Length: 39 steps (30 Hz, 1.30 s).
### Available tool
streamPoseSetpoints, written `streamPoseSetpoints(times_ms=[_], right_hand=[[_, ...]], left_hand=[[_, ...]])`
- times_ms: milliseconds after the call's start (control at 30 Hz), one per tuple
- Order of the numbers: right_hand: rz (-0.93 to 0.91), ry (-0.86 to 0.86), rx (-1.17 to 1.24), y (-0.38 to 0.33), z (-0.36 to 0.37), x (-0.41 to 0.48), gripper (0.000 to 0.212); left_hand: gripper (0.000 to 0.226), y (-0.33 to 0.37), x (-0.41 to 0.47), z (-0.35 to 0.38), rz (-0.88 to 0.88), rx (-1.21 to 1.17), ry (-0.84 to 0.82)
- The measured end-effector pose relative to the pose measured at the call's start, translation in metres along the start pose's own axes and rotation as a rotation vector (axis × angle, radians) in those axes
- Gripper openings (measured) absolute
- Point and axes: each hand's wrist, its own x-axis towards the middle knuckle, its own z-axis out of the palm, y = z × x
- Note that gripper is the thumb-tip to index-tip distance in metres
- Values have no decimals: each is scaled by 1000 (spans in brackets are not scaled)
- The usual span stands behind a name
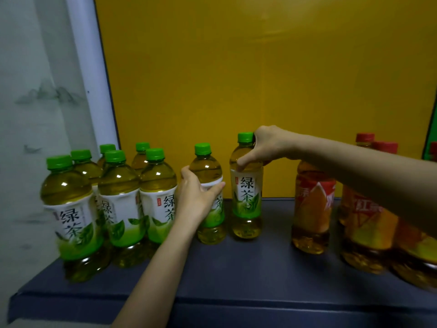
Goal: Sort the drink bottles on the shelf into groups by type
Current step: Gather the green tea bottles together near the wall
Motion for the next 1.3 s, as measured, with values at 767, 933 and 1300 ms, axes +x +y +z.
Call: streamPoseSetpoints(times_ms=[767,933,1300], right_hand=[[119,268,604,68,151,-64,66],[127,309,596,73,156,-51,61],[116,435,368,58,158,-71,68]], left_hand=[[64,-48,-35,35,-187,-365,-180],[65,-57,-26,40,-192,-468,-276],[69,-46,-49,26,-273,-391,-371]])
